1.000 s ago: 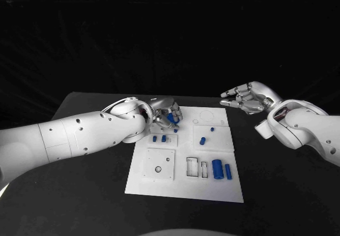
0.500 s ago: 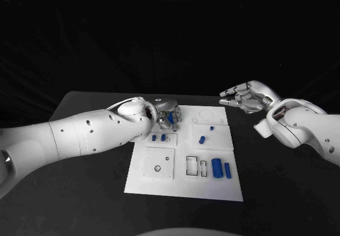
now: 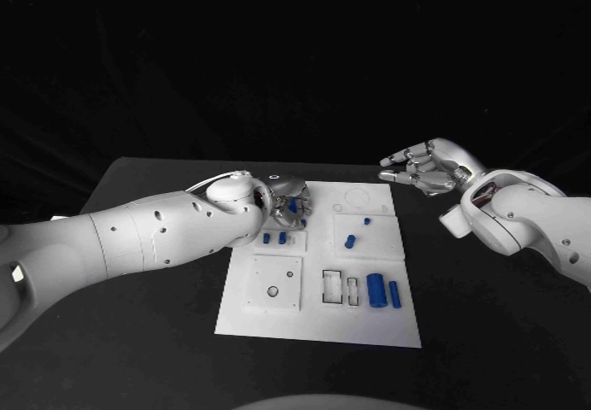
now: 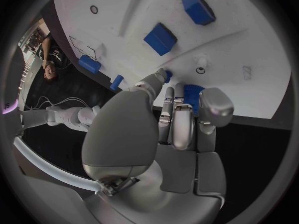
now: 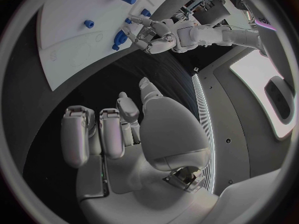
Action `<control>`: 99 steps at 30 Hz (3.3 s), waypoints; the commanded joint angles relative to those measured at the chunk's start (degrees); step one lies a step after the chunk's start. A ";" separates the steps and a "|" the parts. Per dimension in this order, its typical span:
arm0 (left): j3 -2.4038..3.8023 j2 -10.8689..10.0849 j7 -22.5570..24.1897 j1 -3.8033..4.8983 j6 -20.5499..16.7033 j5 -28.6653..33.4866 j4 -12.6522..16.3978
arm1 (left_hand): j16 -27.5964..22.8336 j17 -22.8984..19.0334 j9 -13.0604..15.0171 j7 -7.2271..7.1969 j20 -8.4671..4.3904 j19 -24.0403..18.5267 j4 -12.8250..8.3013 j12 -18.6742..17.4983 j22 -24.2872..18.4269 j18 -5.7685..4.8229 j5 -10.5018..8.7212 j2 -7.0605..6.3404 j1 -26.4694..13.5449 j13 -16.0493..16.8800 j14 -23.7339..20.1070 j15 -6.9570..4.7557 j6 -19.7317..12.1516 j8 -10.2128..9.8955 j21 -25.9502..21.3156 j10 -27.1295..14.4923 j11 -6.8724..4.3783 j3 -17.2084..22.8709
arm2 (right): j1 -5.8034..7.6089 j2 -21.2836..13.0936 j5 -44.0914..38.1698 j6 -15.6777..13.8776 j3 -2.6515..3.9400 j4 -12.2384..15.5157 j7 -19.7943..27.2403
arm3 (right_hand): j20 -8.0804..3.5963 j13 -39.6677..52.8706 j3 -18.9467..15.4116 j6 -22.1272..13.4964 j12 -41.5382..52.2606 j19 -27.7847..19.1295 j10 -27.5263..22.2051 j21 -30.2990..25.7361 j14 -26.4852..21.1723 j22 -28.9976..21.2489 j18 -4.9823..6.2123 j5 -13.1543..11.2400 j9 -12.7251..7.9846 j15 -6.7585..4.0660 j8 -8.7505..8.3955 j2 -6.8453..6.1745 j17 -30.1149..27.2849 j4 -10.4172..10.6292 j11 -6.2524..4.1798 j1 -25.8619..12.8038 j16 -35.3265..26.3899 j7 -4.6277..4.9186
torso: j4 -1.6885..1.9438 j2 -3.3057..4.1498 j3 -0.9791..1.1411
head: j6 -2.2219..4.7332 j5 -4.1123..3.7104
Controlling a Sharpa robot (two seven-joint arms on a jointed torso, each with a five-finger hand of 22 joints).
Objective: Assemble the parts on the task board
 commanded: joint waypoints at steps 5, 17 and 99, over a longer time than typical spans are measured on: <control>-0.01 0.22 0.55 -0.19 1.20 -0.74 -0.20 | 0.08 -0.01 -0.09 -0.02 -0.34 0.36 -0.31 -0.58 0.24 -0.42 0.04 0.77 0.10 -0.39 2.80 -0.19 1.48 -0.32 -0.14 1.49 0.02 1.52 | -0.02 -0.05 0.05 0.34 0.02 0.15 0.40 | 0.03 0.10 -0.26 -0.18 0.06 -0.42 -0.06 -0.30 4.12 0.10 0.35 0.35 0.03 -0.18 0.25 0.40 8.80 0.07 0.02 -0.07 0.06 -0.21 | 0.06 0.01 0.02 | -0.31 -0.11; -0.01 0.50 1.47 -0.51 1.88 -0.74 -0.29 | 0.42 -0.11 -0.11 -0.60 -0.64 0.67 -1.01 -1.74 0.98 -0.55 0.02 1.52 0.27 -1.02 2.82 -0.64 3.82 -0.57 0.25 4.43 -0.65 4.05 | -0.02 -0.03 0.05 0.44 0.02 0.21 0.39 | 0.03 0.14 -0.26 -0.17 0.13 -0.41 0.00 -0.30 4.13 0.10 0.36 0.40 0.04 -0.19 0.27 0.49 8.80 0.09 0.01 -0.01 0.06 -0.22 | 0.04 -0.09 0.03 | -0.52 -0.11; 3.05 -10.08 1.76 -0.55 -0.14 9.02 5.60 | 0.47 -2.74 -0.34 1.07 0.84 2.54 -6.91 -8.89 11.42 -2.63 -0.10 2.84 -1.43 -1.59 2.36 1.42 9.55 -3.19 9.32 13.30 -0.02 11.14 | -0.02 0.13 0.05 0.51 0.02 -0.05 0.53 | 0.02 0.18 -0.39 -0.12 0.21 -0.39 0.09 -0.29 4.13 0.12 0.35 0.45 0.06 -0.20 0.34 0.56 8.75 0.15 0.00 0.03 -0.01 -0.24 | 0.08 -0.06 0.03 | -0.32 0.57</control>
